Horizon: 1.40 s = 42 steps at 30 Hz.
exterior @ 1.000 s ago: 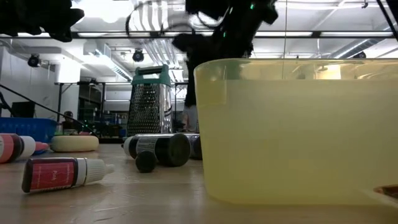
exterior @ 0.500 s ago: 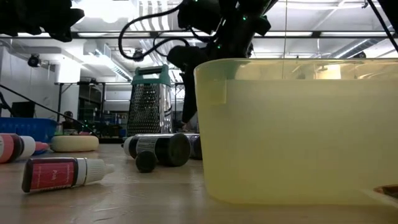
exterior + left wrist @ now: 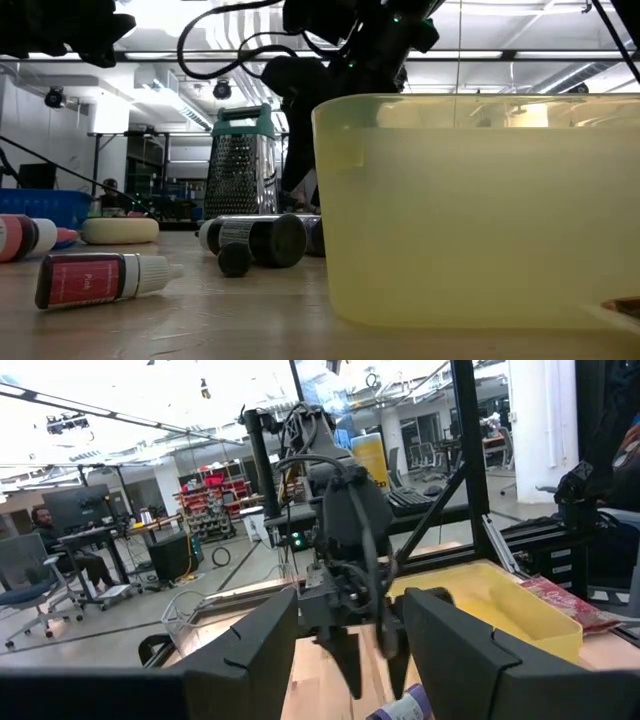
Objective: Pick & Place Food Item
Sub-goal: Put the violet food coloring bottle into the transparent bin
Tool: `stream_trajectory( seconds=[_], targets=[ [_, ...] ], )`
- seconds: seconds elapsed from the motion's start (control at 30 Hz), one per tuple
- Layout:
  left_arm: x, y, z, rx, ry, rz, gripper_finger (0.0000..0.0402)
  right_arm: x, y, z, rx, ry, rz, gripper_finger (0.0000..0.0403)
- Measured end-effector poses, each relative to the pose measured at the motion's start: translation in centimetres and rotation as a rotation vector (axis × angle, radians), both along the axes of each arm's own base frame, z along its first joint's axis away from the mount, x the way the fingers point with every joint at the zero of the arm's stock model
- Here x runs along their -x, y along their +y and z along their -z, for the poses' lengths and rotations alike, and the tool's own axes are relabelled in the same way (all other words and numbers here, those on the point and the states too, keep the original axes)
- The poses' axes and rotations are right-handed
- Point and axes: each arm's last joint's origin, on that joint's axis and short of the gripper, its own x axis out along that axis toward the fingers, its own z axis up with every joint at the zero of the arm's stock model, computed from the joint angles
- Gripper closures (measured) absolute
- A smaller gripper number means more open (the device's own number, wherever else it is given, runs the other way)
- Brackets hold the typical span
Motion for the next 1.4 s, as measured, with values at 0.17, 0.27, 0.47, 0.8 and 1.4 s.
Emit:
stream_trajectory(
  seconds=[0.17,0.27,0.47,0.8,1.4],
  targets=[
    [0.0,0.0,0.0,0.000,0.000,0.000,0.0213,0.0,0.1,0.0,0.010,-0.006,0.002,0.0165],
    [0.0,0.0,0.0,0.000,0.000,0.000,0.0213,0.0,0.5,0.0,0.010,-0.007,-0.013,0.0165],
    [0.0,0.0,0.0,0.000,0.000,0.000,0.0213,0.1,0.6,0.3,0.035,-0.015,-0.017,0.0165],
    [0.0,0.0,0.0,0.000,0.000,0.000,0.0213,0.3,0.7,1.5,0.033,-0.057,-0.026,0.0165],
    [0.0,0.0,0.0,0.000,0.000,0.000,0.0213,0.9,1.1,3.1,0.024,-0.091,-0.036,0.0165]
  ],
)
